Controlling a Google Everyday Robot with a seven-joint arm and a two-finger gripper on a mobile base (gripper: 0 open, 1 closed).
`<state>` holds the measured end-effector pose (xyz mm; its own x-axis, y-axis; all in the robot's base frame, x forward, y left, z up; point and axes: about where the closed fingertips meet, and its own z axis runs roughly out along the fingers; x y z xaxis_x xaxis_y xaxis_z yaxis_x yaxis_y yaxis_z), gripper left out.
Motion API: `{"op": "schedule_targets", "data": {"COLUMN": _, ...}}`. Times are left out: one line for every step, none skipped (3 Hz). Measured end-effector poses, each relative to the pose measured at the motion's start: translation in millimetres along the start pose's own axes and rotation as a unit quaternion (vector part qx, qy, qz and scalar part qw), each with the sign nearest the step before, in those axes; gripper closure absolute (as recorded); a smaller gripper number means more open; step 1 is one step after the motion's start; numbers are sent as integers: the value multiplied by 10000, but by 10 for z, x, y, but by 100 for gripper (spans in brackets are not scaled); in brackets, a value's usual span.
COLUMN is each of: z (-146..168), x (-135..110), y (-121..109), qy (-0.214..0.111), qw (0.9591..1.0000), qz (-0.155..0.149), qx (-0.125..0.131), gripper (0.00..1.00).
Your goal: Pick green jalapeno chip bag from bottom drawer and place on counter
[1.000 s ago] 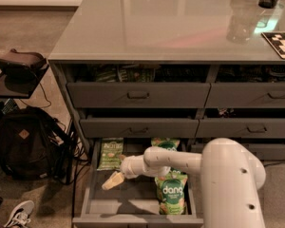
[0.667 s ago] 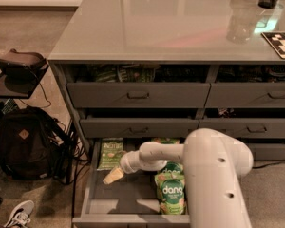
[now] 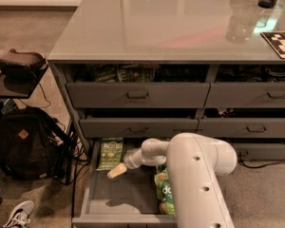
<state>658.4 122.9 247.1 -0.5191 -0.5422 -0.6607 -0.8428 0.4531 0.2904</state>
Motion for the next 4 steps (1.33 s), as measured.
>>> {"op": "schedule_targets", "data": {"z": 132, "x": 123, "y": -139, "qy": -119, "qw": 9994, "qz": 294, "qx": -154, "gripper": 0}}
{"op": "schedule_targets", "data": {"z": 326, "x": 283, "y": -213, "qy": -381, "qw": 9971, "qz": 549, "qx": -365, "gripper": 0}}
{"op": "schedule_targets", "data": {"z": 327, "x": 283, "y": -213, "qy": -381, "qw": 9971, "qz": 549, "qx": -365, "gripper": 0}}
{"op": "schedule_targets", "data": {"z": 421, "x": 283, "y": -266, "qy": -431, "qw": 9971, "qz": 548, "qx": -302, "gripper": 0}}
